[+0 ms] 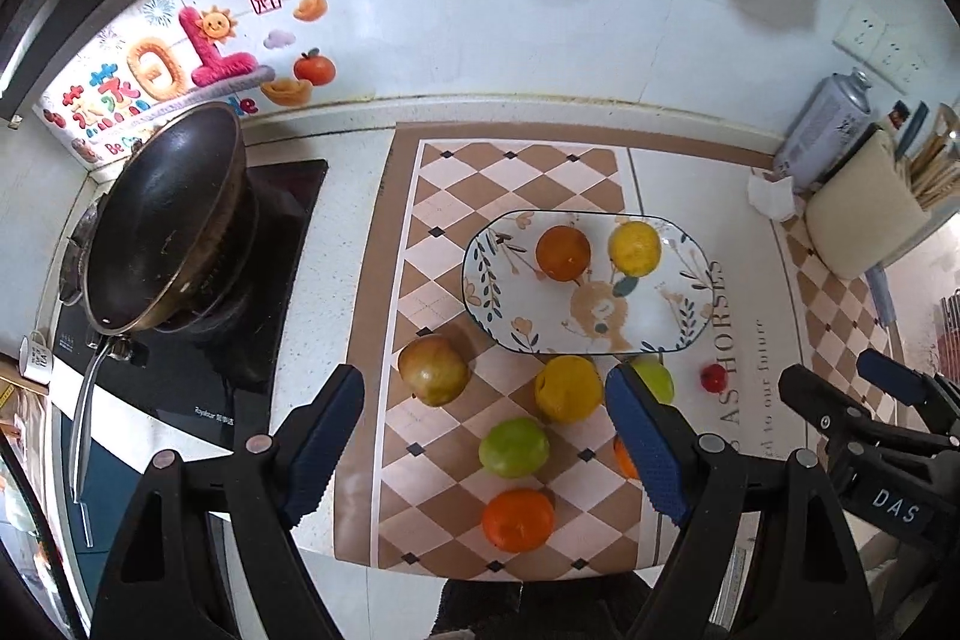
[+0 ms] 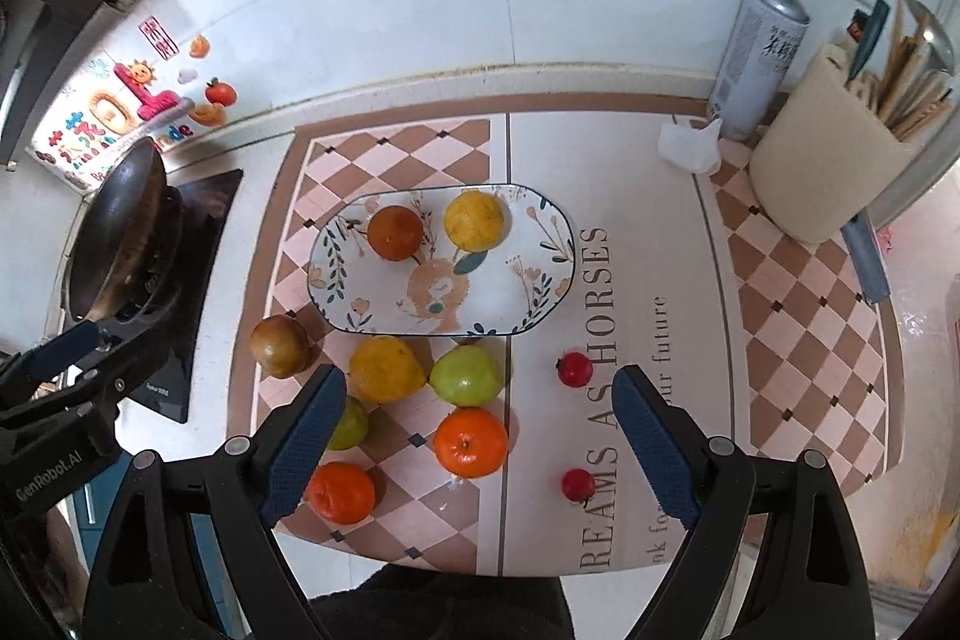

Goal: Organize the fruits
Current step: 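Open both tools and lift them away from the plate, then grasp an orange with the left tool while the right tool grasps another orange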

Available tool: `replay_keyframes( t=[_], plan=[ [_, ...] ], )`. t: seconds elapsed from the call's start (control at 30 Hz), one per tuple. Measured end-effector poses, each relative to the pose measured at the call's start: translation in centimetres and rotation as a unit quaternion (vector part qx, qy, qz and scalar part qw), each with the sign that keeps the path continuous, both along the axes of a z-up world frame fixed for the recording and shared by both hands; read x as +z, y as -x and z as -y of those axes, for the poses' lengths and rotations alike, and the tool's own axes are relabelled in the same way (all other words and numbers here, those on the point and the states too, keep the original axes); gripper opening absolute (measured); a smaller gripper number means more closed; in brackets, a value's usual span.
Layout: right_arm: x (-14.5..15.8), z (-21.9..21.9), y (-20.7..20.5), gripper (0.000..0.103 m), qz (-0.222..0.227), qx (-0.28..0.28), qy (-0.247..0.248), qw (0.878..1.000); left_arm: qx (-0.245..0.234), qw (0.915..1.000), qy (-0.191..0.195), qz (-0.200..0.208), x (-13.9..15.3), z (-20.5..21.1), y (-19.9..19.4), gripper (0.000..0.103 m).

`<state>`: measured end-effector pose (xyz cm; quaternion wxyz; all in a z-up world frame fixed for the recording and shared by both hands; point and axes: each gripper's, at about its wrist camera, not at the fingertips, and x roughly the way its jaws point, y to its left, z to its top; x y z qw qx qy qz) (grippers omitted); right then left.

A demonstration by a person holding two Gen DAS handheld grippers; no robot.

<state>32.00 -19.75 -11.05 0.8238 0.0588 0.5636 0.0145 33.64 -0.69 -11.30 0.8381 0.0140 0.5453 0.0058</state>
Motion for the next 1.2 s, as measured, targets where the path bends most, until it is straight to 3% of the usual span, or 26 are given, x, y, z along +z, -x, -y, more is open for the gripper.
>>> replay_keyframes(
  t=[0.2,0.3,0.33,0.4,0.5,0.63,0.77,0.87,0.97,1.03,1.1,1.2],
  plan=[
    [1.8,-0.2,1.7,0.092,0.018,-0.001,-0.011,1.000,-0.004,0.9999,0.014,0.004,0.8,-0.1,1.7,0.082],
    [1.4,-0.2,1.9,0.092,0.013,-0.002,-0.022,1.000,0.000,0.9997,0.022,0.004,0.6,-0.3,1.9,0.082],
    [0.7,-0.1,1.9,0.092,0.002,-0.003,-0.027,1.000,0.000,0.9998,0.021,0.004,0.4,-0.3,1.8,0.082],
    [-0.8,0.1,1.6,0.092,-0.016,-0.003,-0.038,0.999,0.000,0.9998,0.014,-0.010,-0.6,-0.5,1.6,0.099],
    [-4.2,0.4,1.5,0.092,-0.054,-0.003,-0.047,0.997,0.006,0.9992,0.012,-0.037,-2.9,-1.0,1.4,0.100],
    [-9.8,0.7,0.9,0.092,-0.110,-0.006,-0.061,0.992,0.013,0.9945,0.016,-0.102,-7.8,-1.7,1.6,0.100],
    [-15.1,0.7,0.4,0.092,-0.156,-0.010,-0.068,0.985,0.018,0.9820,0.032,-0.185,-13.7,-1.9,2.5,0.100],
    [-18.0,0.3,0.0,0.092,-0.178,-0.005,-0.069,0.982,0.021,0.9741,0.036,-0.222,-16.5,-1.8,3.2,0.100],
    [-20.6,-0.4,-0.4,0.085,-0.201,0.004,-0.066,0.977,0.024,0.9667,0.044,-0.251,-18.8,-1.6,3.8,0.100],
    [-21.9,-0.8,-0.6,0.070,-0.213,0.009,-0.066,0.975,0.025,0.9635,0.047,-0.262,-19.7,-1.5,4.0,0.100],
    [-22.7,-0.9,-0.6,0.065,-0.217,0.016,-0.091,0.972,0.026,0.9608,0.053,-0.271,-20.4,-1.3,4.2,0.100],
    [-22.2,-1.4,0.1,0.065,-0.216,0.039,-0.064,0.973,0.022,0.9570,0.060,-0.283,-21.2,-0.8,4.6,0.100]
  ],
)
